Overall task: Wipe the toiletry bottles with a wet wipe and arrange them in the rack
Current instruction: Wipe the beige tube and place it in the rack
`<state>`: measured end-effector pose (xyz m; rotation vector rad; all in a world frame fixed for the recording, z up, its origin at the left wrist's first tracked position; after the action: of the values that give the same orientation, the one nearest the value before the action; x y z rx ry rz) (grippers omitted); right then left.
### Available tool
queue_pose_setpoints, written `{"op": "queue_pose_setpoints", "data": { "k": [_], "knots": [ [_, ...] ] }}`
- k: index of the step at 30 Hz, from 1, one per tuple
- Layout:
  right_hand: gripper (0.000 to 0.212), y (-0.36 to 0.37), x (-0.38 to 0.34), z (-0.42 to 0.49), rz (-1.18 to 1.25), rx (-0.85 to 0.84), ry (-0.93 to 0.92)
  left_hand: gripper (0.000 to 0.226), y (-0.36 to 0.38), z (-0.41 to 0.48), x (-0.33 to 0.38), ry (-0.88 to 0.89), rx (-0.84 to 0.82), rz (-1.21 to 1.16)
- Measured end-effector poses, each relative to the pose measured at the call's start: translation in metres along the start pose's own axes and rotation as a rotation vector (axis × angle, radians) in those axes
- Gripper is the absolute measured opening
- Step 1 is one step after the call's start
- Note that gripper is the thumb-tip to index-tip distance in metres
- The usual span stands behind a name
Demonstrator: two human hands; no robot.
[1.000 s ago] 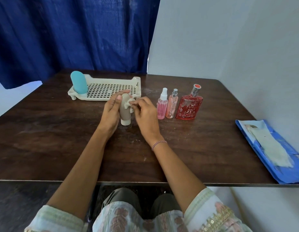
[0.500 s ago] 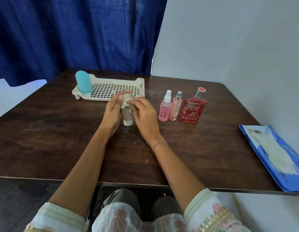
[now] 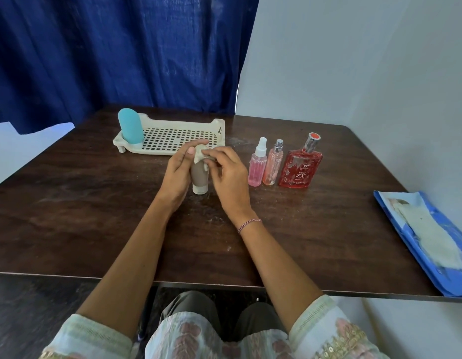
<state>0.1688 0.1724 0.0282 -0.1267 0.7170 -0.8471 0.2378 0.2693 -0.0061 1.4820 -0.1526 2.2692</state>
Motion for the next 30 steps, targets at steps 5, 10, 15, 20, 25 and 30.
{"op": "queue_pose_setpoints", "data": {
  "k": [5,10,15,20,25,30],
  "knots": [
    [0.022,0.005,-0.010,-0.001,-0.005,-0.007,-0.030,0.034,-0.002,0.000,0.001,0.021,0.006,0.033],
    [0.024,0.005,-0.019,0.000,-0.008,-0.043,-0.107,0.036,0.001,0.000,0.000,-0.011,0.012,0.054],
    [0.025,0.001,0.005,0.005,-0.077,0.028,0.032,0.032,-0.003,-0.002,0.003,0.025,0.032,0.104],
    [0.024,-0.003,0.007,0.003,-0.100,0.026,-0.001,0.035,-0.005,-0.002,0.002,0.075,0.039,0.217],
    [0.024,-0.003,0.007,0.005,-0.043,0.004,-0.011,0.029,0.001,-0.004,0.016,0.180,0.027,0.281],
    [0.022,-0.002,0.024,0.004,0.073,-0.007,0.130,0.022,-0.005,-0.005,0.016,0.185,0.074,0.300]
  ]
}}
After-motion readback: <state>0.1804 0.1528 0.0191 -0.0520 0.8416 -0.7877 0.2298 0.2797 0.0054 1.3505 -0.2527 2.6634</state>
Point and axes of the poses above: each hand's wrist, its own z-axis towards the middle knuckle, its own y-axis out of the palm, x = y × z, the point moved 7 cm from there along z, towards the middle knuckle, and after that the axes turned 2 degrees about y, right-handed, at the moved point
